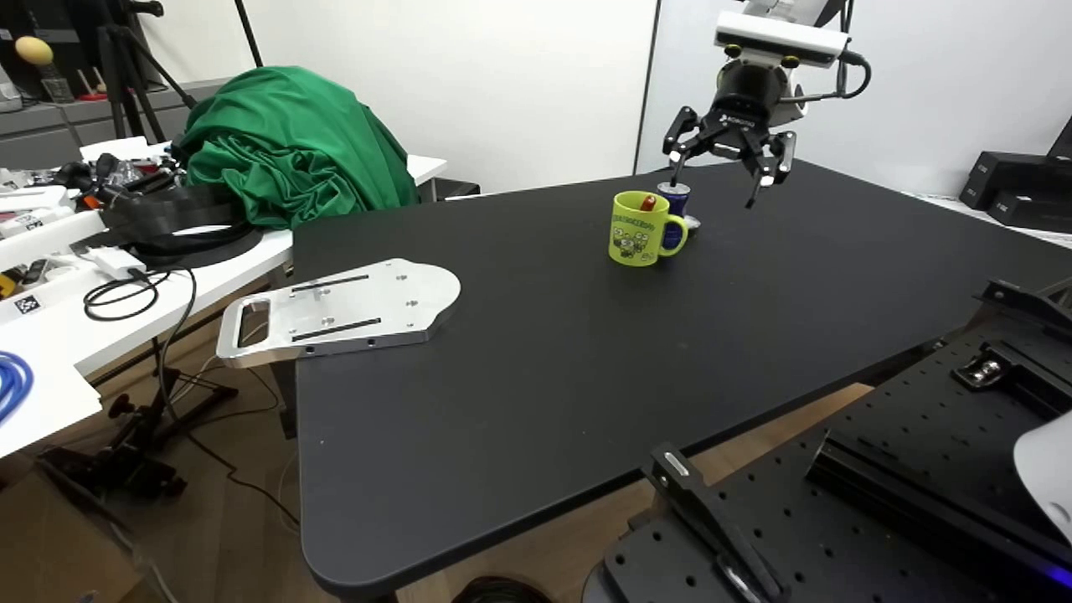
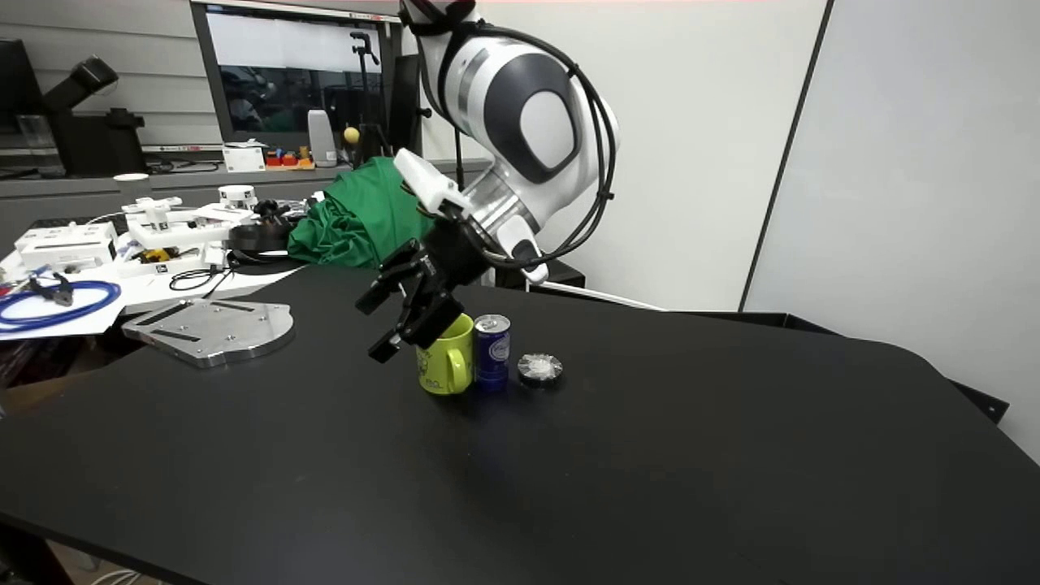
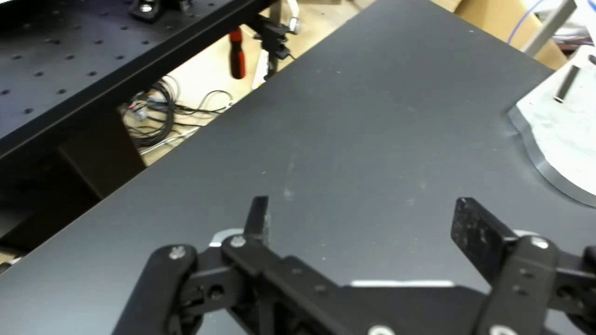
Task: Put the marker inside the mug cup
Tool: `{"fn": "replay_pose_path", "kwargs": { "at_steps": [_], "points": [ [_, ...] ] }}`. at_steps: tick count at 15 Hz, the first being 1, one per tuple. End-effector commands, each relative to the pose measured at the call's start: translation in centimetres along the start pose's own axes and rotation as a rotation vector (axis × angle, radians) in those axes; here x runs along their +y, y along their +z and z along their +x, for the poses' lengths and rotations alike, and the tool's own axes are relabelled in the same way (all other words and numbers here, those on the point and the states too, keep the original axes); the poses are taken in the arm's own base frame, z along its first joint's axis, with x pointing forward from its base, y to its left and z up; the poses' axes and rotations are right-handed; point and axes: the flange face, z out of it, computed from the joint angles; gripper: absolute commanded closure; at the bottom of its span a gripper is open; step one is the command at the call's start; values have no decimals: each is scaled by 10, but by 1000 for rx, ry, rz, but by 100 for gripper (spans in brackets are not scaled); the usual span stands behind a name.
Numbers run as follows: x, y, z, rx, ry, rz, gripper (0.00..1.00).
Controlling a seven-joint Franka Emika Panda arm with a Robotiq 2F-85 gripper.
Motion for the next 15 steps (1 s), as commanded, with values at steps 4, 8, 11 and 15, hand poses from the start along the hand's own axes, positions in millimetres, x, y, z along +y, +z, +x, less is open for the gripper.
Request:
{"fn": "replay_pose_path", "kwargs": {
  "at_steps": [4,8,11,15],
  "points": [
    [10,-45,5,109,-247,-276,0],
    [-6,-56,10,203,-380,-319,0],
    [-22,-57,12,244,-457,-300,0],
    [-43,-53,10,286,-515,-280,0]
  ]
}}
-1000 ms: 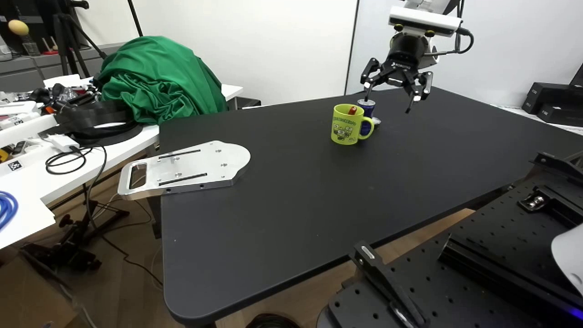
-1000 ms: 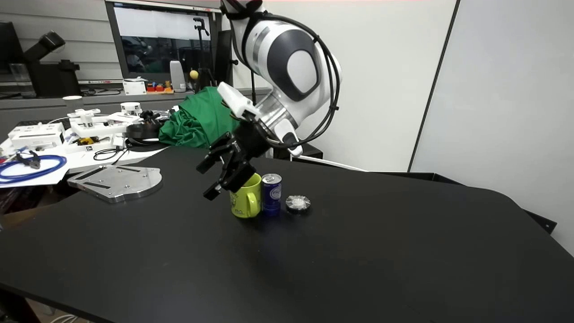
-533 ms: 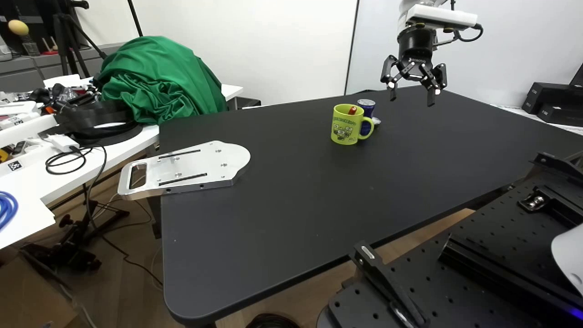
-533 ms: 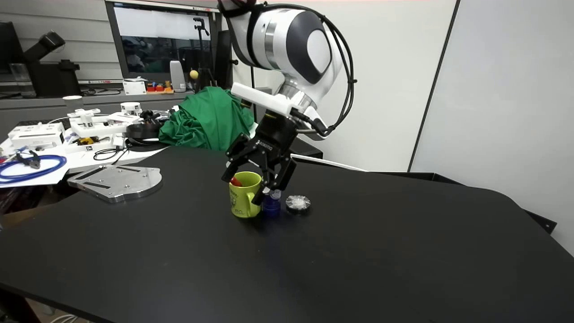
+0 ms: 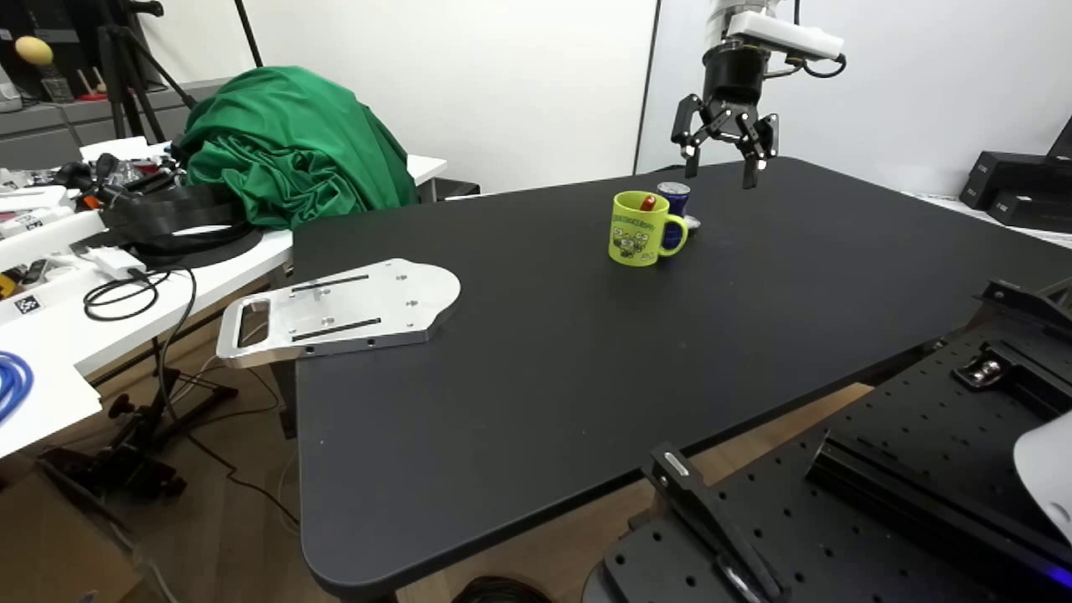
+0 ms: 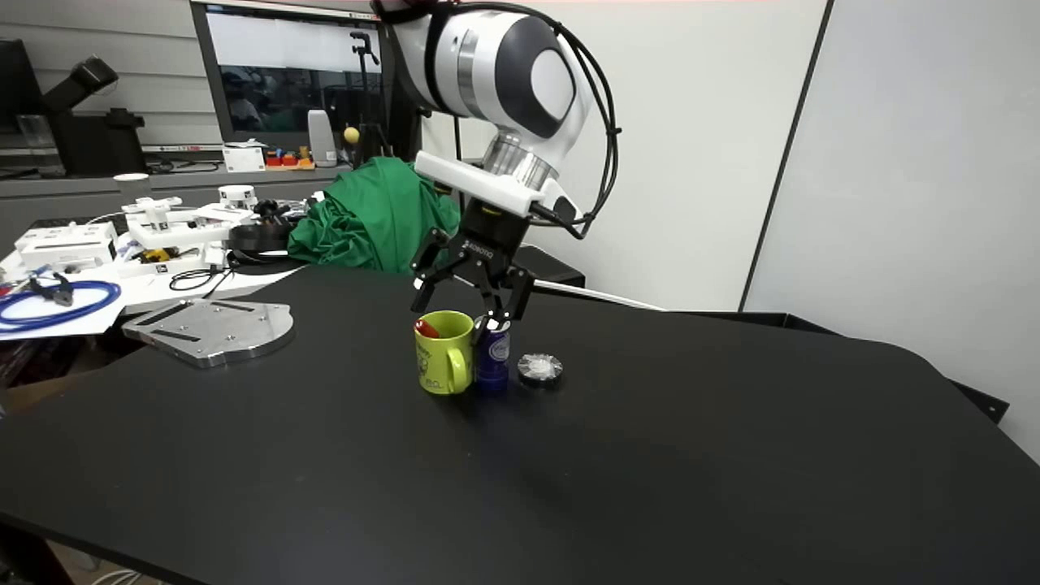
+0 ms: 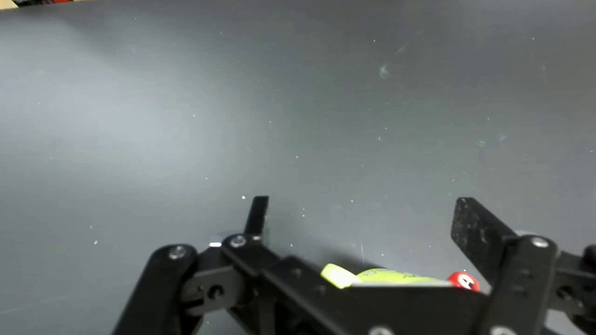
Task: Put the marker inside the mug cup
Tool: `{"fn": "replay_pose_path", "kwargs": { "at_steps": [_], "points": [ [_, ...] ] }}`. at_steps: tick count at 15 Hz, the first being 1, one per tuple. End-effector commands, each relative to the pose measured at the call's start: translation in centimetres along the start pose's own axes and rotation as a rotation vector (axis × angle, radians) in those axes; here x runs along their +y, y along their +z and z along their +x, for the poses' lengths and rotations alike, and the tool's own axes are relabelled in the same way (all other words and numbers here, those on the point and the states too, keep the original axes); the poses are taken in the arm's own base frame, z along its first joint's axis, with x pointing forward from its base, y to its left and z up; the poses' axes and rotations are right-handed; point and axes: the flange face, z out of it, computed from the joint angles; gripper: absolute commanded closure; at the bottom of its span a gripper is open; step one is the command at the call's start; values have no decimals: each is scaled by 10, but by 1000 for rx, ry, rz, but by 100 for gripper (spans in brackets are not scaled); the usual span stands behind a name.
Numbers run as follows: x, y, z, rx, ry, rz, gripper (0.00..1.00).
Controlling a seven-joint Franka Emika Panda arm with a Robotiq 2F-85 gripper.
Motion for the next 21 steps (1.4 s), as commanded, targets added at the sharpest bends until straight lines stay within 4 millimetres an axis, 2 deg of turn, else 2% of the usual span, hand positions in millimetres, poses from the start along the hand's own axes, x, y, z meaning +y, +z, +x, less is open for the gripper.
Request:
{"fn": "replay_pose_path", "kwargs": {
  "at_steps": [1,4,9,14,20,21],
  "points": [
    [-14,-9,5,49,-39,25,0],
    [-19,-7,11,80,-10,74,0],
    [-14,-1,24,127,105,183,0],
    [-8,16,34,136,154,228,0],
    [-12,30,41,115,182,270,0],
    [-14,31,42,116,186,270,25]
  ]
}}
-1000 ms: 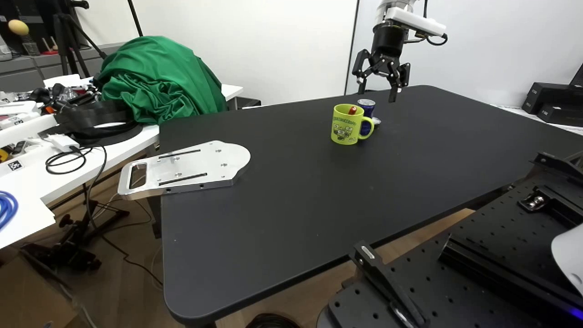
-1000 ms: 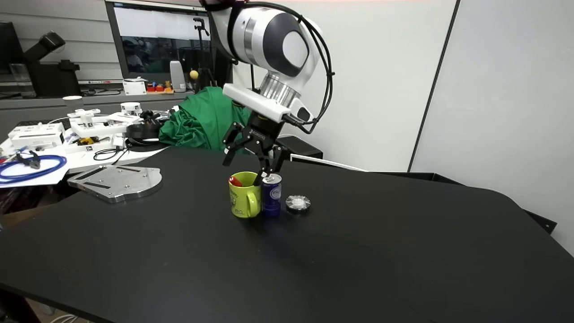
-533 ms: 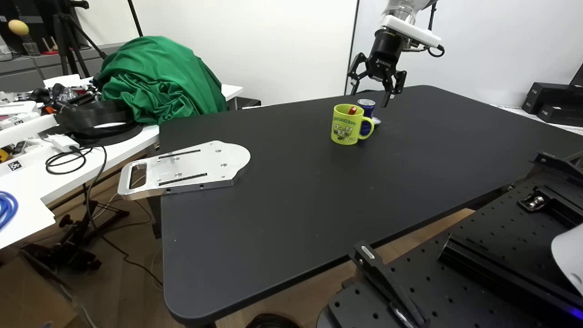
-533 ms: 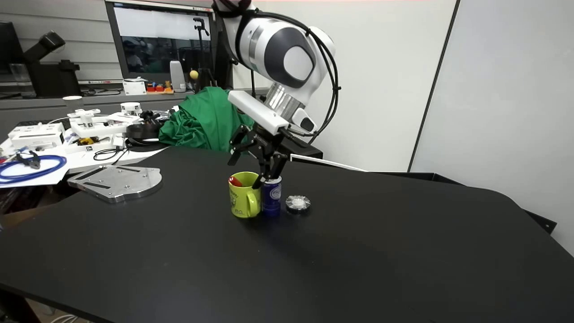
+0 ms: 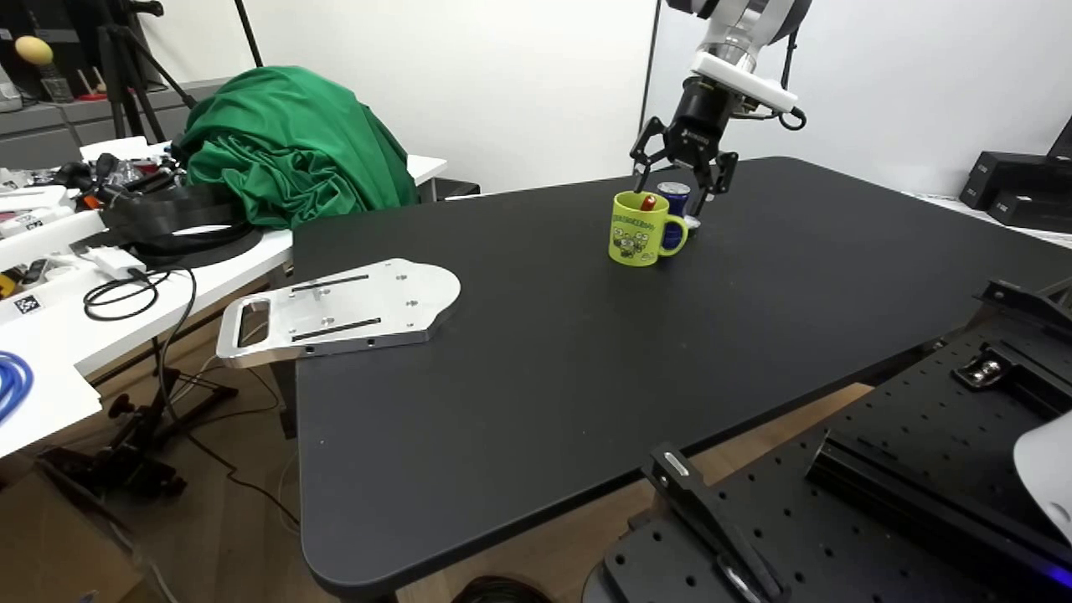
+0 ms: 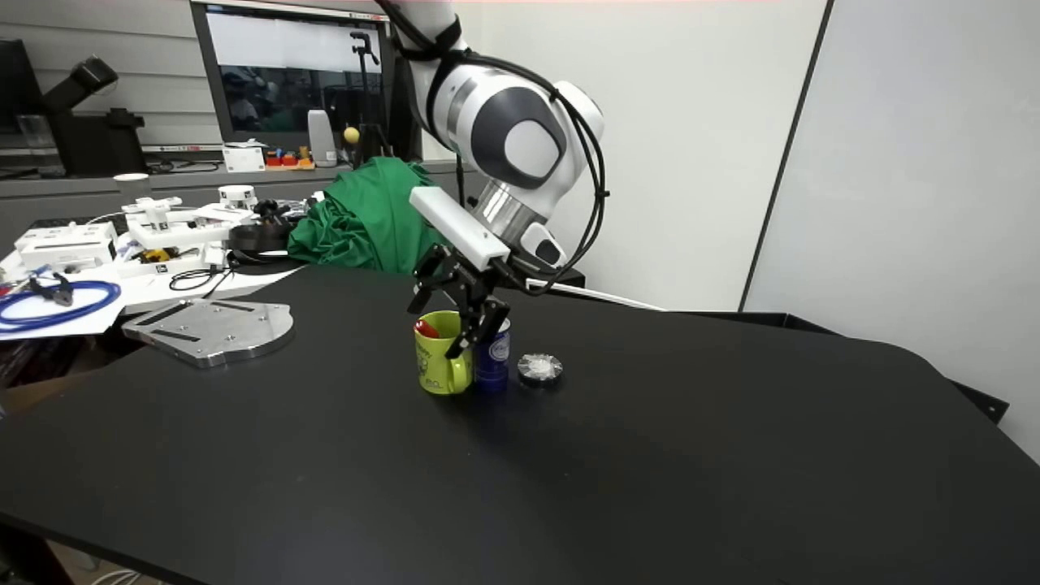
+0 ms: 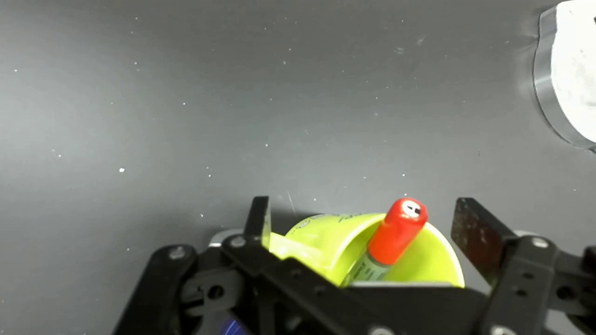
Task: Put the marker inside the mug cup
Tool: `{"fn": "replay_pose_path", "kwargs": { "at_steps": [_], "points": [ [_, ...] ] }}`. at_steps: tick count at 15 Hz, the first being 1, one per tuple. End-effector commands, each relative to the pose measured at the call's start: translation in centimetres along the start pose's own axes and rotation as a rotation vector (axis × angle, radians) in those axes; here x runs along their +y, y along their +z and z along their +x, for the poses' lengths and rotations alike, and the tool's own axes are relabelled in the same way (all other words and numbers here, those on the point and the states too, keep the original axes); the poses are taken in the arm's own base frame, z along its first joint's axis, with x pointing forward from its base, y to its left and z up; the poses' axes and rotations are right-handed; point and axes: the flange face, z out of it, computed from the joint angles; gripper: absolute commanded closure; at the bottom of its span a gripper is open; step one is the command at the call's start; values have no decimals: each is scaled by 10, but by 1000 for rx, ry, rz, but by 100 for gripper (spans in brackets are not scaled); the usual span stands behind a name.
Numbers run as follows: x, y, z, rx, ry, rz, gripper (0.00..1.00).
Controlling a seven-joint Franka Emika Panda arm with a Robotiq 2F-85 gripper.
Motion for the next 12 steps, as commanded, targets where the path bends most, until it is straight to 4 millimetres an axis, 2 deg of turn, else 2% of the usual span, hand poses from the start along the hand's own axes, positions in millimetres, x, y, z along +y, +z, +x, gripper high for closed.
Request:
{"fn": "replay_pose_path", "kwargs": {
  "at_steps": [1,9,12],
  "points": [
    [-7,-3,8,-1,44,27,26],
    [-15,-9,11,11,57,36,83],
    [-15,-10,10,3,67,46,99]
  ]
}}
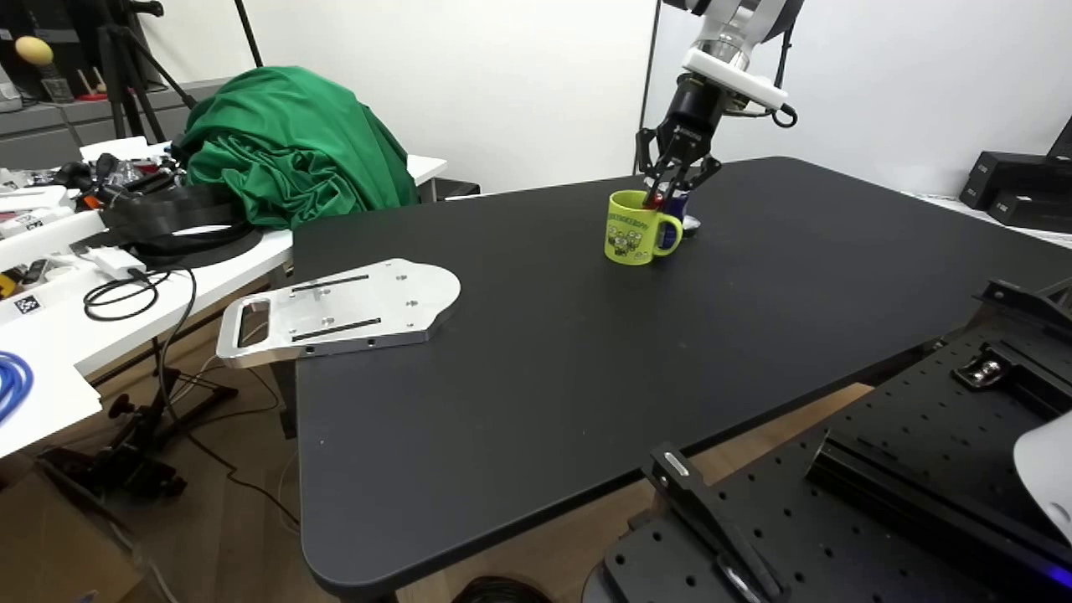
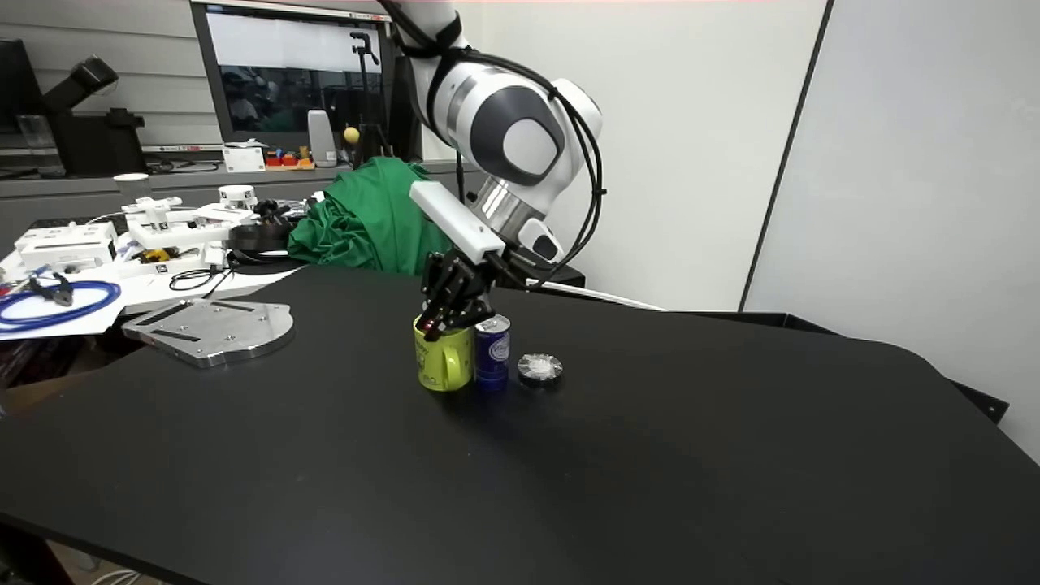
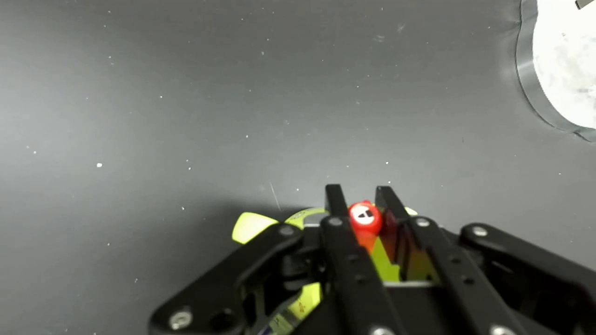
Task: Put the marker inside the mug cup
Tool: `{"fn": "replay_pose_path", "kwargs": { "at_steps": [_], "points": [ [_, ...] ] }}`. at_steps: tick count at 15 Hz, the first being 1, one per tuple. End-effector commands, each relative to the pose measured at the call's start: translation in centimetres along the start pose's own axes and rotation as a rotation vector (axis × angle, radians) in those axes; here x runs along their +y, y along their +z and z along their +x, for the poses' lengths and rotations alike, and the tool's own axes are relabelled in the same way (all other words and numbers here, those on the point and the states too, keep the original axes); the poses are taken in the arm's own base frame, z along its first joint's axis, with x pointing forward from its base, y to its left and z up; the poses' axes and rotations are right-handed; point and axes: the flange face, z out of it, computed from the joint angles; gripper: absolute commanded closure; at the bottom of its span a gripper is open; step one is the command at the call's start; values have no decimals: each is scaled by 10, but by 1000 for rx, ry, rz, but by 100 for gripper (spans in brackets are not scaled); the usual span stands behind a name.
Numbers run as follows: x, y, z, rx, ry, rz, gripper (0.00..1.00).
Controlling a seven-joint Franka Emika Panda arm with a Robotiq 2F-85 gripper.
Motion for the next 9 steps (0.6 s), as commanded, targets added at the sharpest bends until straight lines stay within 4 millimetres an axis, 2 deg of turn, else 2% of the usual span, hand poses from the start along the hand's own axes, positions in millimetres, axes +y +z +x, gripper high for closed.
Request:
{"fn": "replay_pose_path", "kwargs": {
  "at_steps": [1,5,9],
  "points": [
    [-7,-7,4,-12,45,29,96],
    [-17,-17,0,-24,53,52,95],
    [-35,-36,-8,-50,54,84,95]
  ]
}}
